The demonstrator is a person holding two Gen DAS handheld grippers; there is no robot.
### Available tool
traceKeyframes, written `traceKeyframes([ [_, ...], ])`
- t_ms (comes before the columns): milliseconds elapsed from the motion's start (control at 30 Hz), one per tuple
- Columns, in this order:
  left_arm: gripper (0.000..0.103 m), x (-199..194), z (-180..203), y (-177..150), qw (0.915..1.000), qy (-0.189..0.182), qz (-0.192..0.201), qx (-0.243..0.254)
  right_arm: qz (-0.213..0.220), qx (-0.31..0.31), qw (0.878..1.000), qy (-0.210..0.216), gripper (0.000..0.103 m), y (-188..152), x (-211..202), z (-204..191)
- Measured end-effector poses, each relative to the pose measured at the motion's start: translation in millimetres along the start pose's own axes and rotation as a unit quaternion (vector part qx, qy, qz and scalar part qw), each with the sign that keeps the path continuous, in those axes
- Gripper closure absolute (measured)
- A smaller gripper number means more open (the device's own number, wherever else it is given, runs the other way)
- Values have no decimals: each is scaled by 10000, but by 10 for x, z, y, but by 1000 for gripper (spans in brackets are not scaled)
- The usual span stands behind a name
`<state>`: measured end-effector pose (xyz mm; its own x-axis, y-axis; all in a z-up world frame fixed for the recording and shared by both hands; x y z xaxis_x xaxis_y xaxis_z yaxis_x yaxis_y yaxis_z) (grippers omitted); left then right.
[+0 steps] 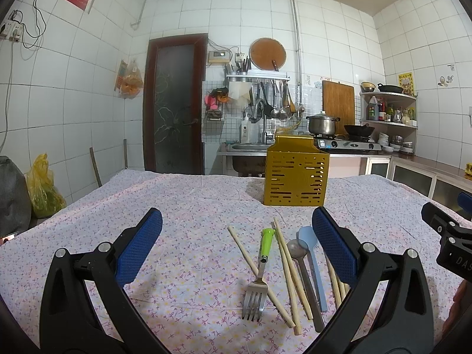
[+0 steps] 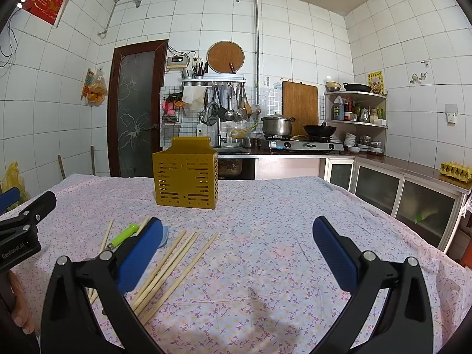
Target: Organize utensils
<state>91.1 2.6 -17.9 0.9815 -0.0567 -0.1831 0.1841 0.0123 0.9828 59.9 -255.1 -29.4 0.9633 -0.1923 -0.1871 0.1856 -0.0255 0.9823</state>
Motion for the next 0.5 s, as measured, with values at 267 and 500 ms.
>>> traceKeyframes([
  [267,5,-1,2,1,10000,0,4,7,1,1,10000,-3,4,7,-6,19],
  [500,5,2,5,3,10000,3,1,13,-1,2,10000,-9,4,5,-4,22],
])
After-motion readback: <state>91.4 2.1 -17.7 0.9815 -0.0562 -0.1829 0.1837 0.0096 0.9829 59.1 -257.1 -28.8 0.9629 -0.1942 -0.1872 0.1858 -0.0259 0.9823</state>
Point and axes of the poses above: each gripper's, at about its wrist camera, not at the fingertips, and x roughly the way its jaws point, z to its right, y to its top, the point moved 9 cm from there along x, roughly the way its jaws point, and after that the axes turned 3 degrees about -y, right-handed, at the moved point
